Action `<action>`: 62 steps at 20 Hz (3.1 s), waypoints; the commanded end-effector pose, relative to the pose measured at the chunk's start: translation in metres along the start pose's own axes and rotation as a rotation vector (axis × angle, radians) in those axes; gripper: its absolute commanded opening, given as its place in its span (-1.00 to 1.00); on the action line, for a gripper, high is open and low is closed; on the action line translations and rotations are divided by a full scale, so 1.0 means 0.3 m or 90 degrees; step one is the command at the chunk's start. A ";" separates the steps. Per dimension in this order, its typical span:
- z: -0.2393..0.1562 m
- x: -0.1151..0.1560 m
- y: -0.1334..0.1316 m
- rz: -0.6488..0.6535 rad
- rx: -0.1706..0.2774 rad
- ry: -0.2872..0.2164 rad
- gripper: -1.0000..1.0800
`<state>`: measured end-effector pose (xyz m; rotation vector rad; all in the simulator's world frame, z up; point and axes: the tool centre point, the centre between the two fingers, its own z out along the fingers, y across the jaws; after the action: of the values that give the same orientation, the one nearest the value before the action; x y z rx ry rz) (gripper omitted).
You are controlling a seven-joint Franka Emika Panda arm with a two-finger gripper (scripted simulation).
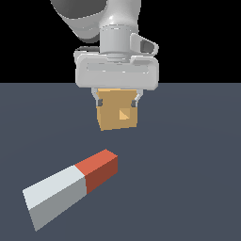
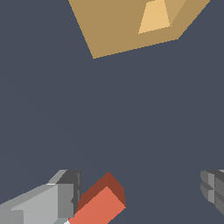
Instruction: Insert the peg into the horizontal hole in a box.
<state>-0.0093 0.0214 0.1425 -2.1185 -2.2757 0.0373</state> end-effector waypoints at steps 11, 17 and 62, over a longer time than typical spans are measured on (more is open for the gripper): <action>0.038 -0.108 -0.024 0.085 -0.004 0.001 0.92; 0.097 -0.267 -0.090 0.218 -0.011 0.002 0.92; 0.416 -0.558 -0.368 0.535 -0.025 0.006 -1.00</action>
<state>-0.1123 -0.1535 0.0215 -2.8923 -1.2269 -0.0004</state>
